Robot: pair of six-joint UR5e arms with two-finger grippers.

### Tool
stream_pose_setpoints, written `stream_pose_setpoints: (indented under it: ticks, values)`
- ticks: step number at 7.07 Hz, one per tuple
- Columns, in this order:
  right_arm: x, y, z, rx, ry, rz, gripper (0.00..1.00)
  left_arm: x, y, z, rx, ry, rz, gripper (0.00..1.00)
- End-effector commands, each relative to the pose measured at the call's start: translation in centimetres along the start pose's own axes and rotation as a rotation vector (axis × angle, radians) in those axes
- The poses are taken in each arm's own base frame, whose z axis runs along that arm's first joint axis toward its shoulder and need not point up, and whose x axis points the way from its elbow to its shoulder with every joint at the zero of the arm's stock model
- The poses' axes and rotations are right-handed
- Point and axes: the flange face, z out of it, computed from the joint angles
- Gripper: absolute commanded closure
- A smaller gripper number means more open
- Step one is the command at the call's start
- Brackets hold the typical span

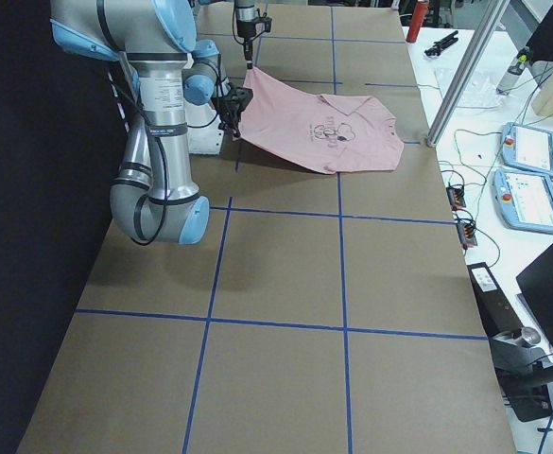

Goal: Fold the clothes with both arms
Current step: 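Lift the hem with both grippers and fold it toward the collar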

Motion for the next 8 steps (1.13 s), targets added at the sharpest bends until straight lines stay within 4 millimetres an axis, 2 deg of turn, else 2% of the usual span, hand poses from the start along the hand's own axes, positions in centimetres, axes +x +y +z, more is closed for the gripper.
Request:
stream_pose_setpoints:
  ticks: [1,2,3,4,5,6,7,8]
  values:
    - [1.0,-1.4,-7.5,-0.048,0.013,0.005,1.00,3.4,-2.1,-10.3,0.000,0.040,-0.039,1.00]
    - [0.7,-1.8,-7.7,-0.051,0.017,0.014,1.00,3.4,-2.4,-9.8,-0.003,0.025,-0.039,1.00]
    - [0.3,-1.9,-7.3,-0.041,0.021,-0.032,1.00,3.5,-3.0,-8.3,-0.006,-0.009,0.028,1.00]
    - [-1.8,-4.9,-6.2,0.025,0.037,-0.057,1.00,3.5,-5.2,-5.9,0.007,-0.073,0.064,1.00]
    - [-4.8,-8.6,-4.8,0.092,0.044,-0.084,1.00,2.8,-9.0,-4.9,0.056,-0.125,0.083,1.00]
    - [-6.9,-12.0,-2.2,0.099,0.026,-0.047,1.00,1.3,-12.7,-5.5,0.102,-0.167,0.119,1.00]
    - [-8.5,-16.2,1.3,0.105,0.025,-0.011,1.00,0.2,-15.9,-5.1,0.135,-0.196,0.130,1.00]
    - [-9.0,-20.1,3.7,0.145,0.031,-0.026,1.00,-0.1,-18.9,-3.0,0.158,-0.205,0.117,1.00]
